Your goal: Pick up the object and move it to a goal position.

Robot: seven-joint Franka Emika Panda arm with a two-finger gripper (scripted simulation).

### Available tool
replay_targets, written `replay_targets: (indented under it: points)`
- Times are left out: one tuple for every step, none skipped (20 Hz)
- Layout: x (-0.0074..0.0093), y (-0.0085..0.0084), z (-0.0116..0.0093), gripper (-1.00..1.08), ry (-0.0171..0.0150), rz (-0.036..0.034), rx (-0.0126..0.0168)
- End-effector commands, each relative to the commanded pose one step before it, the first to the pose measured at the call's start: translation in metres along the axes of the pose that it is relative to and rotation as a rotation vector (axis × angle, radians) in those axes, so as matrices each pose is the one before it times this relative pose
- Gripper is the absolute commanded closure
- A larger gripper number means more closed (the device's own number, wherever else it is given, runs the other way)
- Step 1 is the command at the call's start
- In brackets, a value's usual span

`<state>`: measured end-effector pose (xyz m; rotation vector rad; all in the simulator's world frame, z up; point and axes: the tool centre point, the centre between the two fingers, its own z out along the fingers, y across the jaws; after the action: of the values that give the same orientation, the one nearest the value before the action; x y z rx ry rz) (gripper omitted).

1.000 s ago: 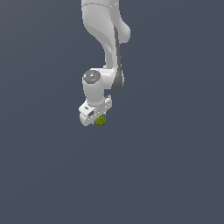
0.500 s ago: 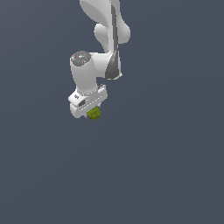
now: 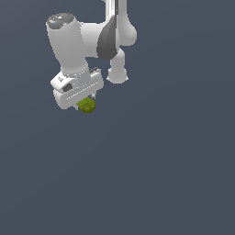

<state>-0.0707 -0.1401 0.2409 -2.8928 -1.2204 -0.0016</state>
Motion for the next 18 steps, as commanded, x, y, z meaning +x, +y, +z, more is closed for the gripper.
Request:
replay_targets:
  points:
    - [-0.0051, 0.00747, -0.02712, 1.08, 0.00084, -0.00038, -0.00091]
    - [-0.00197, 0.00308, -0.01021, 1.08, 0.0, 0.0, 0.0]
    - [-0.00196, 0.0031, -0.01019, 1.08, 0.0, 0.0, 0.0]
    - [-0.00194, 0.00313, -0.01016, 1.08, 0.0, 0.0, 0.0]
    - [-0.00193, 0.00316, -0.01012, 1.08, 0.0, 0.0, 0.0]
    - [-0.00191, 0.00319, -0.01007, 1.08, 0.0, 0.0, 0.0]
    - [-0.00175, 0.00321, -0.00944, 1.08, -0.00063, 0.00026, 0.00012]
    - [-0.0017, 0.00297, -0.00911, 1.08, 0.0, 0.0, 0.0]
    - [-0.00158, 0.00283, -0.00855, 1.08, 0.0, 0.0, 0.0]
    - [-0.00141, 0.00271, -0.00793, 1.08, -0.0006, 0.0003, -0.00017]
    - [-0.00135, 0.00254, -0.00745, 1.08, 0.0, 0.0, 0.0]
    - [-0.00123, 0.00239, -0.00691, 1.08, 0.0, 0.0, 0.0]
    - [-0.00112, 0.00224, -0.00637, 1.08, 0.0, 0.0, 0.0]
    - [-0.00095, 0.00209, -0.00578, 1.08, -0.00059, 0.0003, -0.0002]
    - [-0.0009, 0.00193, -0.00529, 1.08, 0.0, 0.0, 0.0]
    - [-0.0008, 0.00177, -0.00477, 1.08, 0.0, 0.0, 0.0]
    - [-0.0007, 0.0016, -0.00425, 1.08, 0.0, 0.0, 0.0]
    - [-0.0006, 0.00144, -0.00375, 1.08, 0.0, 0.0, 0.0]
